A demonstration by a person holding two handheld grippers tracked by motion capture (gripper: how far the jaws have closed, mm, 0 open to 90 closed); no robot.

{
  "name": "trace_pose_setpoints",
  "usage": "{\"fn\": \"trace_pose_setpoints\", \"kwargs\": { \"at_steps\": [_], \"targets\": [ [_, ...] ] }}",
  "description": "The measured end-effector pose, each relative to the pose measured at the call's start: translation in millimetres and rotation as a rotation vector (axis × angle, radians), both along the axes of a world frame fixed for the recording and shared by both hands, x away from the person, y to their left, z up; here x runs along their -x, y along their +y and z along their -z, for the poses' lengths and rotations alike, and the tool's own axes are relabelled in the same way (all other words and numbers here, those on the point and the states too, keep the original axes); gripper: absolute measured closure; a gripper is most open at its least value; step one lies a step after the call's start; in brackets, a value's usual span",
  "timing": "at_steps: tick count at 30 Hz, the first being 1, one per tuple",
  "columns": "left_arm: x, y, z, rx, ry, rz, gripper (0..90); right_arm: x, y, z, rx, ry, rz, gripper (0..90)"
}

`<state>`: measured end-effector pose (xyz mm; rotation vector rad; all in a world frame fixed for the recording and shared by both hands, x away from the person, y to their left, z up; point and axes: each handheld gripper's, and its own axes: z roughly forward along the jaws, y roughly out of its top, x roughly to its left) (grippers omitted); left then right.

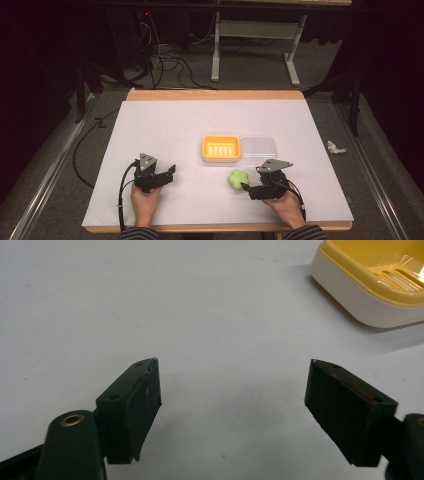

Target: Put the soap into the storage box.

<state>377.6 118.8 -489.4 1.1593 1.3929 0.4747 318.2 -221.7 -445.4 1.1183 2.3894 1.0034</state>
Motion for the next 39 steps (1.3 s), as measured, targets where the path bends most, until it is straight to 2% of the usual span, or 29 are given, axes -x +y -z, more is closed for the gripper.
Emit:
{"fn": "trace_pose_setpoints", "kwargs": {
  "at_steps": [9, 20, 32, 39],
  "targets": [
    [-0.5, 0.5, 0.4, -0.005, 0.004, 0.001, 23.1, -5.5, 15.1, 0.5, 0.054, 0.013, -0.044, 19.1],
    [-0.8, 0.5, 0.5, -0.006, 0.009, -0.003, 23.0, -13.0, 27.1, 5.5, 0.098, 0.05, -0.064, 17.6],
    [-1.7, 0.7, 0.4, 0.004, 0.013, -0.008, 22.8, -24.2, 48.1, 9.9, 0.212, 0.093, -0.083, 17.7],
    [-1.9, 1.0, 0.5, 0.002, 0.017, -0.007, 22.9, -27.4, 52.3, 15.0, 0.255, 0.116, -0.093, 21.4]
  ]
}}
